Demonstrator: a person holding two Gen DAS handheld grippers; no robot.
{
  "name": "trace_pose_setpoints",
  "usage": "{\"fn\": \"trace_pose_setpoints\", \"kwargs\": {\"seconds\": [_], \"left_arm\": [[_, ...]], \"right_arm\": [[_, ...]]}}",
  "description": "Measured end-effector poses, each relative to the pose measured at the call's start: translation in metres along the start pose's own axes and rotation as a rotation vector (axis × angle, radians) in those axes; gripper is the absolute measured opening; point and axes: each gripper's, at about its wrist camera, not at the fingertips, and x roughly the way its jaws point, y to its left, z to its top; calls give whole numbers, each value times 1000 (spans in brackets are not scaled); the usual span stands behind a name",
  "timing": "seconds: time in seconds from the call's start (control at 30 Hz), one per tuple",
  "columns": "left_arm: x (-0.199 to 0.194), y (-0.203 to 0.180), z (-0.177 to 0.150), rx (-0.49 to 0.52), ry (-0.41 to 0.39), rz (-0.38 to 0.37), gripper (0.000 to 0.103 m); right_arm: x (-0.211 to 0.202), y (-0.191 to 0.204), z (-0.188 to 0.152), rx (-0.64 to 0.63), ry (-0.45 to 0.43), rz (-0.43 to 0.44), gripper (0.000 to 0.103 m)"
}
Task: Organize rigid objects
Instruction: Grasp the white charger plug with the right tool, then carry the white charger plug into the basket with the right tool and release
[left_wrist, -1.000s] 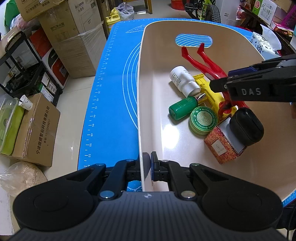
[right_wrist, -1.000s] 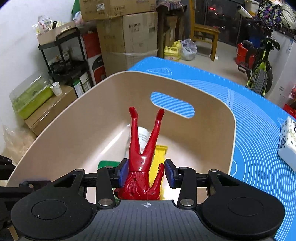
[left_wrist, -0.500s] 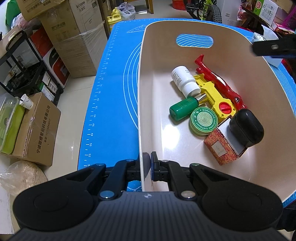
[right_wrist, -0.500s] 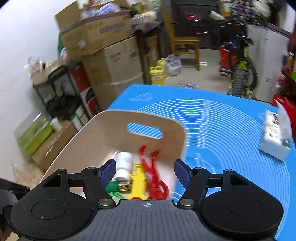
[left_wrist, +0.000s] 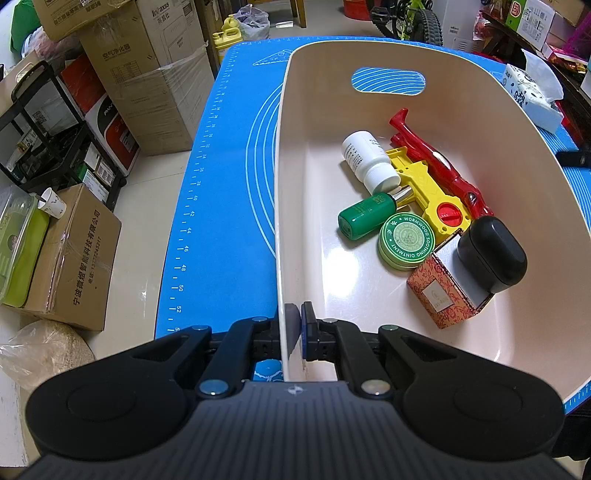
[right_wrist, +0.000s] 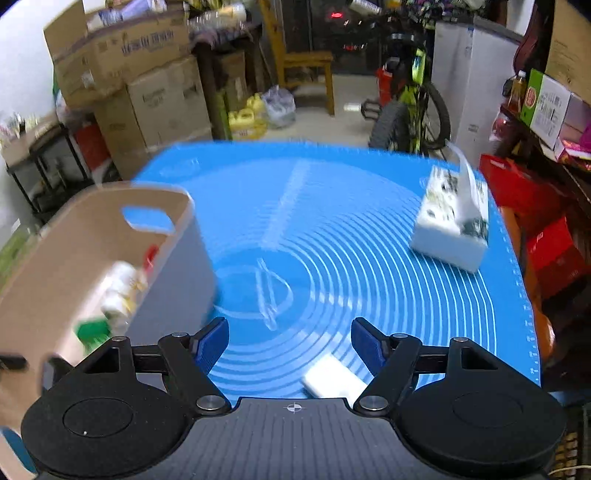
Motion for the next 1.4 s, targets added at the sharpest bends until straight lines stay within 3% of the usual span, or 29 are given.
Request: {"fn": "trace_pose_setpoints", "kwargs": {"seconds": [0.37,0.57,0.73,1.0,1.4], "left_arm": [[0,0,-1,0,-1,0,9],[0,0,-1,1,-1,0,9],[0,0,-1,5,1,3,9],[0,-1,-1,9,0,6,9],[0,-1,-1,8,0,6,9]], "right_arm": [[47,-19,-28,-139,137,-11,78],[60,-16,-36,-208,162,-11,76],[60,-15,-36,-217,136,2,69],[57,-12,-39,-209,125,25,47],[39,-13,-46,-179,42,-28,42]]}}
